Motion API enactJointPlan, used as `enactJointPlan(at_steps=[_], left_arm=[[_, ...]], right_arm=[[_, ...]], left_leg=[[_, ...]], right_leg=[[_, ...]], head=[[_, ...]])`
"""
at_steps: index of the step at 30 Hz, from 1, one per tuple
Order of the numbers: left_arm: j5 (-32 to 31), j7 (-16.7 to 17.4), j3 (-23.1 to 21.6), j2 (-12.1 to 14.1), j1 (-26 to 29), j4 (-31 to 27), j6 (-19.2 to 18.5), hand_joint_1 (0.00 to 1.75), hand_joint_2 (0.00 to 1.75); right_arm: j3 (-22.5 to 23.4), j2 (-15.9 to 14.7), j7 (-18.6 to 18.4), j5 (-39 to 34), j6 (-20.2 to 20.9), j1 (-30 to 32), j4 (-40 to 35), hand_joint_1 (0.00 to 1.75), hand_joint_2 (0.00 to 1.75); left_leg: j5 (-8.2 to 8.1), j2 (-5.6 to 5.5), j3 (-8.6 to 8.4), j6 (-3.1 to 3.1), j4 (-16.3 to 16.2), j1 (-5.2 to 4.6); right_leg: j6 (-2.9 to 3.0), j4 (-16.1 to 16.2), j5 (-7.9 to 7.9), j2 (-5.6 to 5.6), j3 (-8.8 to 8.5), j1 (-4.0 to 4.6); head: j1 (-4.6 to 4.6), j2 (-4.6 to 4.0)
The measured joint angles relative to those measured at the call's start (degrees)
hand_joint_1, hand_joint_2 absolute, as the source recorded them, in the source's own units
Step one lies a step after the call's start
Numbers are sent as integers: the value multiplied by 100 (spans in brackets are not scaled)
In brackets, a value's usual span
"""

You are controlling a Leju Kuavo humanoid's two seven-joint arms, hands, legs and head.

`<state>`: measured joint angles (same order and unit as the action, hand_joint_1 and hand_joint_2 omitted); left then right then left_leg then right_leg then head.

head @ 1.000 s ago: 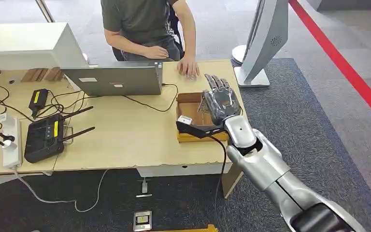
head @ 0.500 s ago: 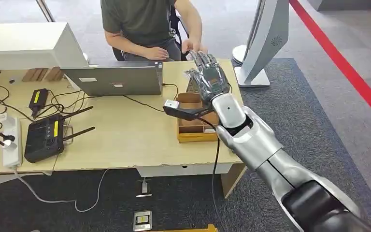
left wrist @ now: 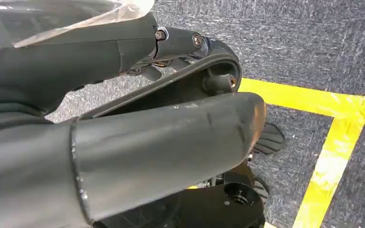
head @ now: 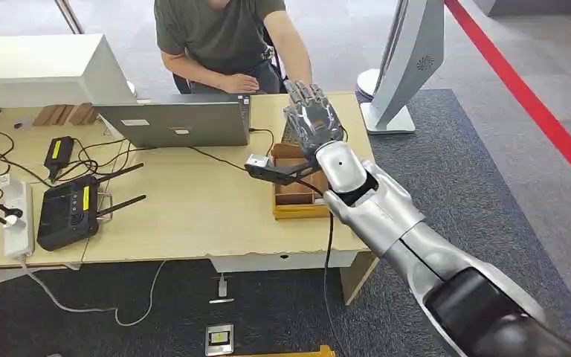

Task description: Pass the card to the sensor for recognition and then transmit it.

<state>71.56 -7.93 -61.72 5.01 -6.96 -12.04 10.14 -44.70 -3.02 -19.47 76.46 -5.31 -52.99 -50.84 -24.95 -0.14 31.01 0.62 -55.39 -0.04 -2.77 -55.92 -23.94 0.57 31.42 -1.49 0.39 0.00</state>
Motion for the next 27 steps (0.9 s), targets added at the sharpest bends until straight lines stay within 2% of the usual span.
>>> enactJointPlan(at_steps=[13,14,16,20,27], left_arm=[[94,-22,0,-2,3,0,9,0,0],[94,-24,0,-2,4,0,9,0,0],[107,-22,0,-4,4,0,20,0,0],[138,-22,0,-9,5,0,72,0,0],[245,-7,11,-35,11,0,201,0,0]], right_arm=[[-87,74,-7,0,-22,-12,111,175,175],[-98,85,-7,0,-26,-12,116,0,0],[-127,98,-7,31,-68,-11,116,0,0],[-162,133,138,-96,-511,9,116,0,0],[-214,212,175,28,-394,54,157,0,0]], left_leg=[[0,0,-1,0,0,1],[0,0,0,0,0,1],[0,0,0,0,0,1],[0,0,-1,-1,0,1],[0,0,0,-1,0,2]], right_leg=[[0,0,0,0,1,1],[1,0,0,0,1,1],[1,0,0,0,1,1],[1,0,0,0,1,1],[1,0,0,0,1,1]], head=[[0,0],[0,0],[0,0],[0,0],[0,0]])
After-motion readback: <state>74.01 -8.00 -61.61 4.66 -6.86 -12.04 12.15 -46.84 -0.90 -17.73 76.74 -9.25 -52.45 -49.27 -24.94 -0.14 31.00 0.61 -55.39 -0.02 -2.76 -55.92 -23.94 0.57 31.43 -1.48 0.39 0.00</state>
